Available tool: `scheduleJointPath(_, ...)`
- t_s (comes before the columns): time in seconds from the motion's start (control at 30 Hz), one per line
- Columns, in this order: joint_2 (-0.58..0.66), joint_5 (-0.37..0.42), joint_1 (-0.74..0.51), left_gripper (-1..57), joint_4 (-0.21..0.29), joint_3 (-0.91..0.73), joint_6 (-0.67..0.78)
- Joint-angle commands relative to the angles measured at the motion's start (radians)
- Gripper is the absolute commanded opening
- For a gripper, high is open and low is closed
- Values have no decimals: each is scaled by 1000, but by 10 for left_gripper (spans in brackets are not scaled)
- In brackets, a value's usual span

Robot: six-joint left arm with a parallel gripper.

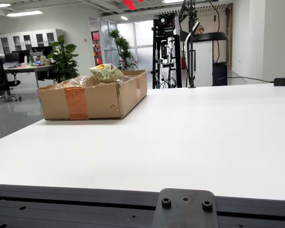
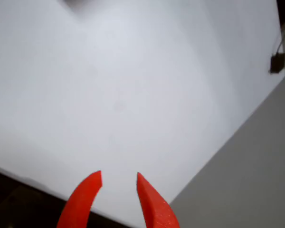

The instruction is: Grasp a snack and put it in the bin.

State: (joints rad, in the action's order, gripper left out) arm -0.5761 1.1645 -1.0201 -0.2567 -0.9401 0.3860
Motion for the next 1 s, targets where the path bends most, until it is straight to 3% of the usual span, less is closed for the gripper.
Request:
scheduleJointPath(0.03, 99, -89, -48, 133, 39, -148, 16)
scheduleJointPath(0.23, 223, -180, -111, 115, 88, -326, -7)
scheduleJointPath(0.47, 309, -222, -168, 65, 120, -441, -63)
scheduleJointPath(0.7, 344, -228, -189, 15, 140, -488, -95)
scheduleJointPath(1.0, 352, -215, -208, 3, 156, -499, -134)
